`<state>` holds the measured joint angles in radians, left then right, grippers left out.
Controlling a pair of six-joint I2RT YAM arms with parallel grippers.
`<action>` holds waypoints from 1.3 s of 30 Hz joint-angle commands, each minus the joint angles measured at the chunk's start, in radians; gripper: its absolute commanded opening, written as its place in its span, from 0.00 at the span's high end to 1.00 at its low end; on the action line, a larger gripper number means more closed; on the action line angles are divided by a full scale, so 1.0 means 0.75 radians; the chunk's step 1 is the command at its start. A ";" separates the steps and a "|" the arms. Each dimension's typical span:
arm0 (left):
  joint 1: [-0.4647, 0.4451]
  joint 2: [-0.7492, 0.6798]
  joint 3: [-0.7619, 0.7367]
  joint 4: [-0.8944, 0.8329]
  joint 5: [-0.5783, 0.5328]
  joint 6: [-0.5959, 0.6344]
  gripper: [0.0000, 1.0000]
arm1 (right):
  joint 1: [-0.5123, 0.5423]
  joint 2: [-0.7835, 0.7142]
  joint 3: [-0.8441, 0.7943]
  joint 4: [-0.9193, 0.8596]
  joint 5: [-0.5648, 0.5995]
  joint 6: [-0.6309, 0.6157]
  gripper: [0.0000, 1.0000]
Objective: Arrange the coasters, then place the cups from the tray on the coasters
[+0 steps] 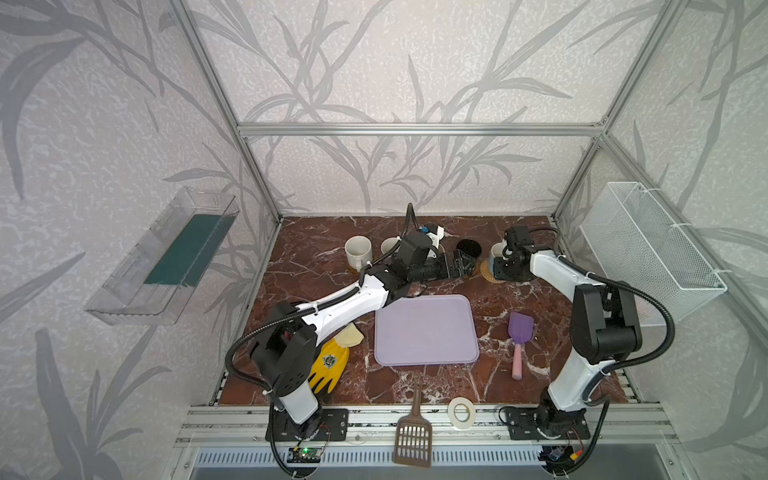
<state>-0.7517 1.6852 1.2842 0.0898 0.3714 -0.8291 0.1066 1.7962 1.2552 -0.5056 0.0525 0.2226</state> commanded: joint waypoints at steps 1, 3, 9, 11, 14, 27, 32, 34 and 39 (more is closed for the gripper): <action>0.005 -0.038 -0.024 0.009 -0.004 0.019 0.01 | 0.003 -0.047 -0.012 -0.021 0.022 -0.008 0.45; 0.005 -0.044 -0.030 0.006 -0.007 0.020 0.01 | 0.004 -0.076 -0.027 -0.008 0.037 -0.004 0.37; 0.010 -0.089 -0.071 -0.005 -0.036 0.047 0.01 | 0.019 -0.225 -0.084 0.022 0.082 0.010 0.23; 0.021 -0.134 -0.111 -0.021 -0.077 0.071 0.01 | 0.037 -0.300 -0.124 0.043 0.127 0.012 0.15; 0.051 -0.241 -0.201 -0.060 -0.179 0.117 0.01 | 0.042 -0.425 -0.192 0.064 0.142 0.027 0.14; 0.300 -0.812 -0.630 -0.381 -0.818 0.521 0.01 | 0.041 -1.049 -0.690 0.327 0.260 0.058 0.01; 0.391 -0.923 -0.812 -0.279 -0.980 0.738 0.01 | 0.038 -1.151 -0.914 0.555 0.281 -0.066 0.03; 0.431 -0.941 -0.865 -0.231 -1.053 0.771 0.01 | 0.038 -1.178 -1.011 0.692 0.306 -0.110 0.03; 0.536 -0.977 -0.991 -0.042 -1.106 0.840 0.01 | 0.032 -1.198 -1.198 1.021 0.313 -0.178 0.05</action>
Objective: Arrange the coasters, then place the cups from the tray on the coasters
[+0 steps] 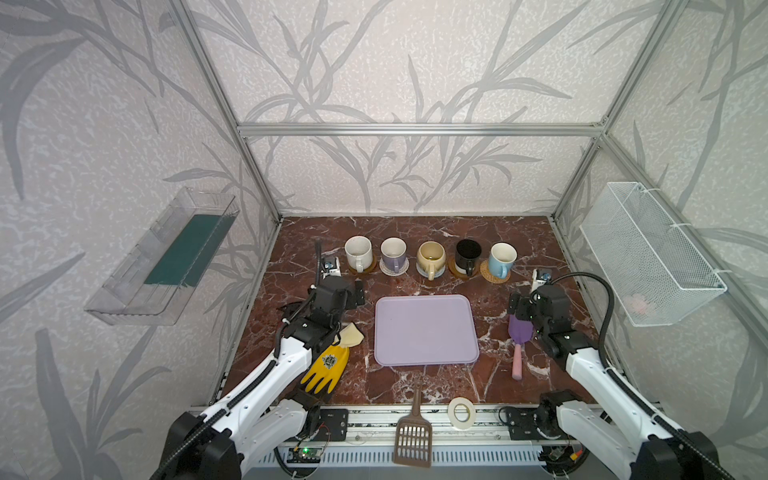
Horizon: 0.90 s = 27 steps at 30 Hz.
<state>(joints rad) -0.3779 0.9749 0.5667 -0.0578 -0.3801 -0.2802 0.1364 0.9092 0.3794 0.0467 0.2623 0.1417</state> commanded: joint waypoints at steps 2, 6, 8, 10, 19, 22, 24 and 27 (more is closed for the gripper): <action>0.054 -0.019 -0.079 0.245 -0.141 0.172 0.01 | -0.008 0.014 -0.038 0.323 0.029 -0.095 0.04; 0.074 0.028 -0.178 0.469 -0.232 0.353 0.01 | -0.010 0.099 -0.037 0.403 -0.004 -0.151 0.05; 0.098 0.062 -0.244 0.657 -0.310 0.435 0.01 | -0.012 0.150 -0.062 0.494 -0.006 -0.155 0.05; 0.164 0.091 -0.272 0.722 -0.265 0.458 0.01 | -0.012 0.209 -0.081 0.589 -0.015 -0.172 0.05; 0.395 0.382 -0.334 1.012 0.046 0.380 0.01 | -0.014 0.480 -0.084 0.866 -0.087 -0.210 0.05; 0.443 0.443 -0.339 1.097 0.103 0.382 0.01 | -0.014 0.510 -0.075 0.899 -0.095 -0.228 0.05; 0.485 0.464 -0.343 1.145 0.158 0.348 0.01 | -0.014 0.531 -0.078 0.960 -0.092 -0.235 0.05; 0.522 0.523 -0.331 1.213 0.274 0.315 0.01 | -0.014 0.564 -0.068 0.987 -0.090 -0.241 0.05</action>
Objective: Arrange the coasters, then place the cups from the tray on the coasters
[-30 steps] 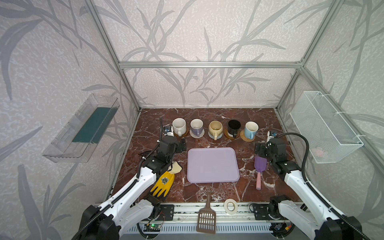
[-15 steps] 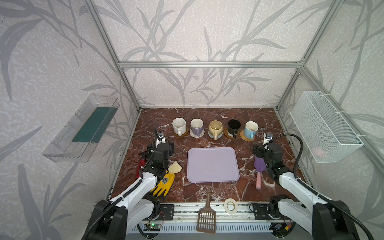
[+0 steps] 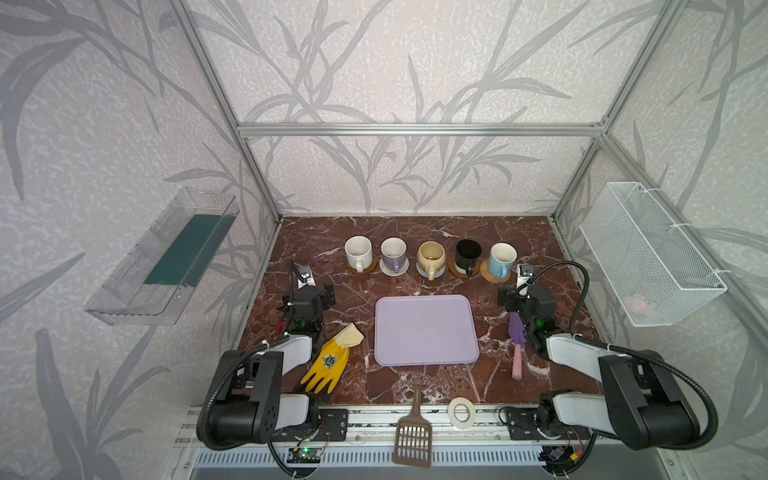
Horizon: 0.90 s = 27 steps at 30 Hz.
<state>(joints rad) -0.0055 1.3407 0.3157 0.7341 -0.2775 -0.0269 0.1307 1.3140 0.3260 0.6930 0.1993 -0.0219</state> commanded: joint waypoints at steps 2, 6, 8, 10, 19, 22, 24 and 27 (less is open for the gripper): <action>0.044 0.129 0.014 0.235 0.166 -0.035 0.01 | -0.009 0.089 0.004 0.196 -0.002 -0.028 0.05; 0.070 0.265 0.020 0.359 0.184 -0.068 0.01 | -0.007 0.204 0.019 0.275 -0.009 -0.018 0.05; 0.073 0.312 0.020 0.414 0.215 -0.049 0.01 | -0.009 0.261 0.021 0.316 -0.005 -0.018 0.05; 0.072 0.287 0.037 0.330 0.224 -0.057 0.01 | -0.009 0.321 0.021 0.393 0.009 -0.017 0.05; 0.072 0.304 0.079 0.288 0.294 -0.019 0.01 | -0.006 0.310 0.075 0.271 0.028 -0.010 0.01; 0.070 0.305 0.078 0.286 0.293 -0.016 0.01 | -0.006 0.308 0.074 0.267 0.027 -0.013 0.01; 0.070 0.303 0.079 0.281 0.293 -0.017 0.01 | -0.006 0.304 0.077 0.254 0.025 -0.012 0.01; 0.070 0.302 0.079 0.282 0.294 -0.017 0.01 | -0.006 0.308 0.077 0.259 0.027 -0.012 0.01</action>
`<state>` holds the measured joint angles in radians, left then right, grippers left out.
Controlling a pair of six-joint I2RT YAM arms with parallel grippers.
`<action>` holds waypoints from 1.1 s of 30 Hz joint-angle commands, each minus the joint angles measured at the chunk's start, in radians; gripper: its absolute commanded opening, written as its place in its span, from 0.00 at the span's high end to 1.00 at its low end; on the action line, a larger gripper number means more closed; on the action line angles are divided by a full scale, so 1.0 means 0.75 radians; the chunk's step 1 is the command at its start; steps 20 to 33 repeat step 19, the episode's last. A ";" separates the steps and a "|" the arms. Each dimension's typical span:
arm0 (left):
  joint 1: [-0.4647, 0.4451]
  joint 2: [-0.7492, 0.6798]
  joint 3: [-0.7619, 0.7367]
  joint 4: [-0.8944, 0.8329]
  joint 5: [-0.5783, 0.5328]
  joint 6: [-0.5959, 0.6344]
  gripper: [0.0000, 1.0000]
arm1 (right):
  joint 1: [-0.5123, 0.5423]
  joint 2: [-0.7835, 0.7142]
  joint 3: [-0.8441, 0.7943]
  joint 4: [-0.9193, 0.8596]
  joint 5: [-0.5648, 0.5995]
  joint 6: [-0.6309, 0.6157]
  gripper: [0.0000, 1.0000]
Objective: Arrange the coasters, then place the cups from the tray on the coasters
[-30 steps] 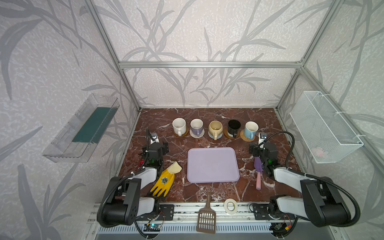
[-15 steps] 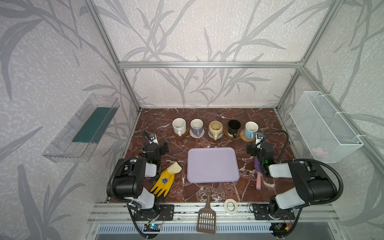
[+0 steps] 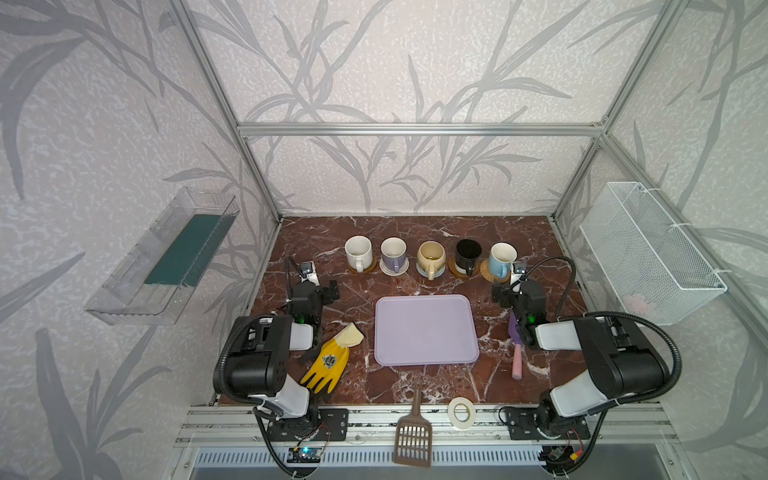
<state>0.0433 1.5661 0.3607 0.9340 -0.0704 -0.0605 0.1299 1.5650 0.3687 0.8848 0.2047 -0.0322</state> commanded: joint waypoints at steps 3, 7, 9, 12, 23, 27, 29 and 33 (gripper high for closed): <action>0.006 0.001 0.020 0.015 0.017 0.027 0.01 | -0.005 -0.029 0.020 0.004 0.019 0.002 0.01; 0.004 0.001 0.020 0.016 0.015 0.030 0.01 | -0.005 -0.029 0.020 0.004 0.019 0.002 0.01; 0.005 0.002 0.022 0.015 0.016 0.029 0.01 | -0.005 -0.029 0.021 0.004 0.019 0.001 0.01; 0.002 0.004 0.026 0.003 0.021 0.034 0.01 | -0.006 -0.028 0.020 0.003 0.018 0.002 0.01; 0.004 0.002 0.022 0.014 0.023 0.031 0.01 | -0.005 -0.028 0.020 0.004 0.018 0.002 0.01; 0.004 0.002 0.022 0.014 0.023 0.031 0.01 | -0.005 -0.028 0.020 0.004 0.018 0.002 0.01; 0.004 0.002 0.022 0.014 0.023 0.031 0.01 | -0.005 -0.028 0.020 0.004 0.018 0.002 0.01; 0.004 0.002 0.022 0.014 0.023 0.031 0.01 | -0.005 -0.028 0.020 0.004 0.018 0.002 0.01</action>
